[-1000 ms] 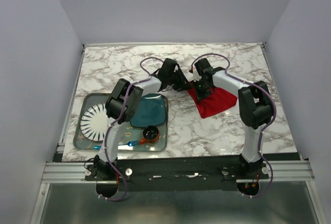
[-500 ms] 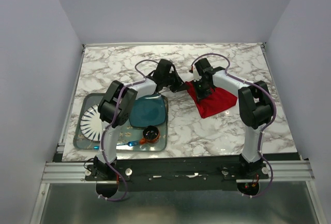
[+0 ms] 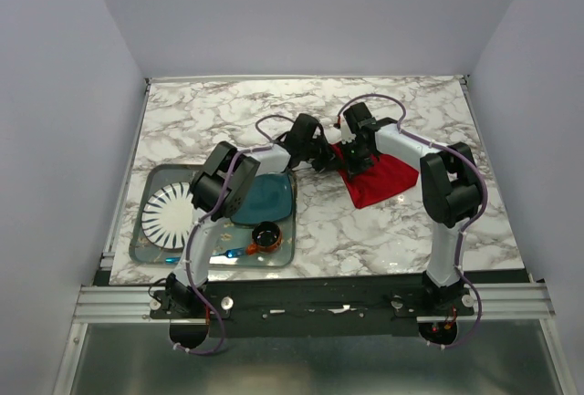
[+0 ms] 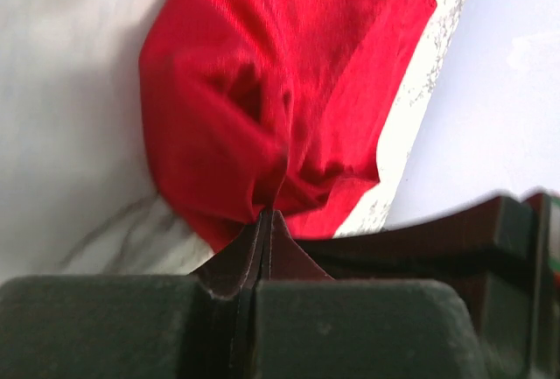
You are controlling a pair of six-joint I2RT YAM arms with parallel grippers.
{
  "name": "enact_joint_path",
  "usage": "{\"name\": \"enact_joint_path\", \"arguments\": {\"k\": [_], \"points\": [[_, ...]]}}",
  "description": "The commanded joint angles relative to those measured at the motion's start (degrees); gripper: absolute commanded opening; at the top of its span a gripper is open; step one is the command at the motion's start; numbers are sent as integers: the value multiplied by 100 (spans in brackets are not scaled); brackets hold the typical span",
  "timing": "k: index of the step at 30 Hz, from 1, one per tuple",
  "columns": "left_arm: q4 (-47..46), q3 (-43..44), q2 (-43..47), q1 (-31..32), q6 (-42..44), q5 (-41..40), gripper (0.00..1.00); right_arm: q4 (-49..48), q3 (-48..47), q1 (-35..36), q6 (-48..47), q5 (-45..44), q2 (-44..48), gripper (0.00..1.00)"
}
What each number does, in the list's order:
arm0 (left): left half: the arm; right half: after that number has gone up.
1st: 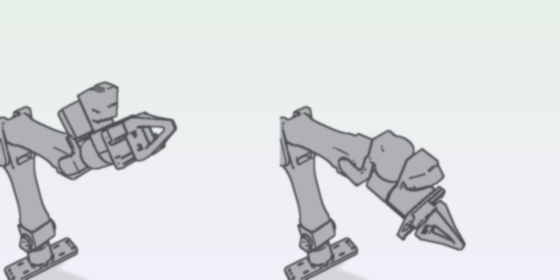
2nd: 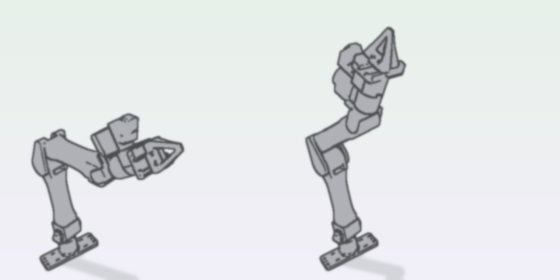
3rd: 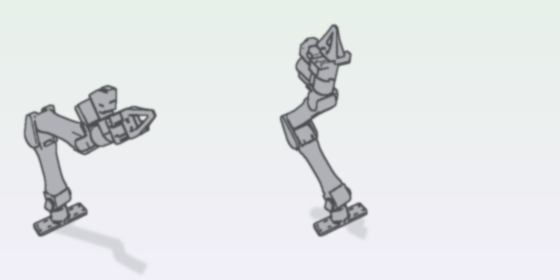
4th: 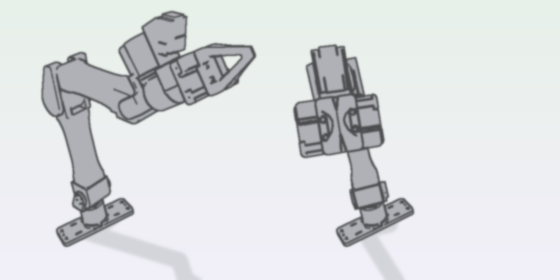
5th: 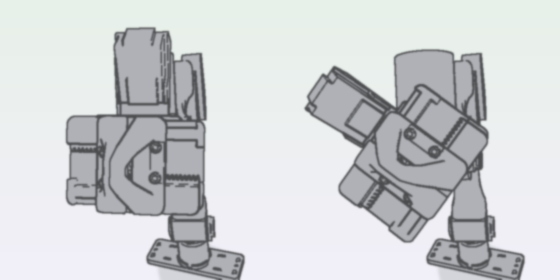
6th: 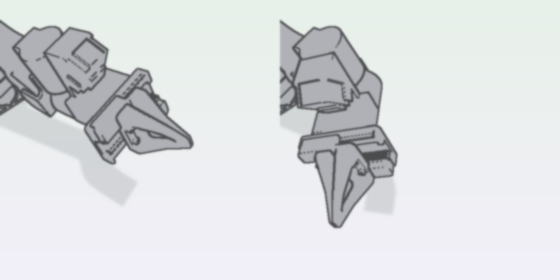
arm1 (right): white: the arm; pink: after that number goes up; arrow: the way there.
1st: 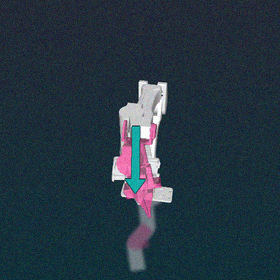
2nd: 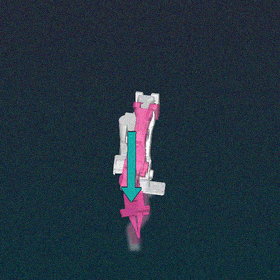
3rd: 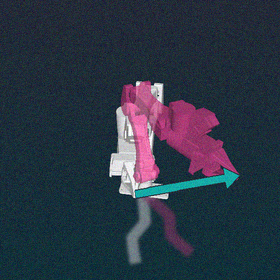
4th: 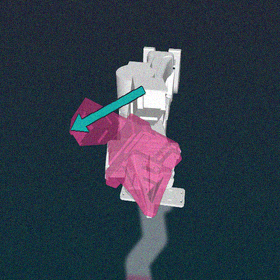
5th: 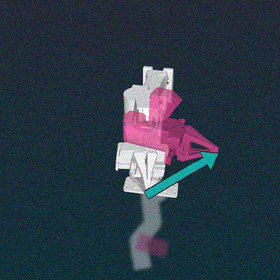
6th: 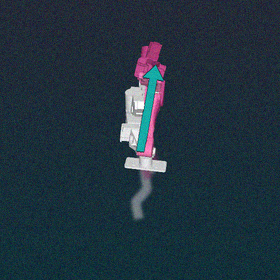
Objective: Fold the napkin, place the utensils inside, and roll it up
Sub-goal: Roll the napkin with the utensil
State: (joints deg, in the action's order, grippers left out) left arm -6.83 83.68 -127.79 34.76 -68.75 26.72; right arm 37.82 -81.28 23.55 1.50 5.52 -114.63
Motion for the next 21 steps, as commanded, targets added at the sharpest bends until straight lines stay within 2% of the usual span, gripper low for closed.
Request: {"name": "enact_joint_path", "arguments": {"k": [1, 5, 8, 16, 19, 20, 21], "points": [[-187, 446, -413, 13, -7, 53, 0, 85, 226, -52, -106, -262, -543, 12], [120, 702, -721, -5, 98, -35, 0, 59, 252, -52, -106, -262, -508, 12], [558, 571, -774, -14, 134, -324, 0, 41, 270, -52, -97, -271, -464, 13], [850, -658, -168, -31, 46, -861, 0, 32, 419, -52, -264, -130, -78, 18], [851, -791, -132, -31, 37, -809, 0, -134, 620, -35, -360, 45, 229, 23], [824, -774, -167, -31, 20, -730, 0, -283, 683, -43, -387, 54, 309, 30], [850, -739, -237, -40, 20, -721, 0, -354, 735, -44, -431, 63, 397, 32]]}}
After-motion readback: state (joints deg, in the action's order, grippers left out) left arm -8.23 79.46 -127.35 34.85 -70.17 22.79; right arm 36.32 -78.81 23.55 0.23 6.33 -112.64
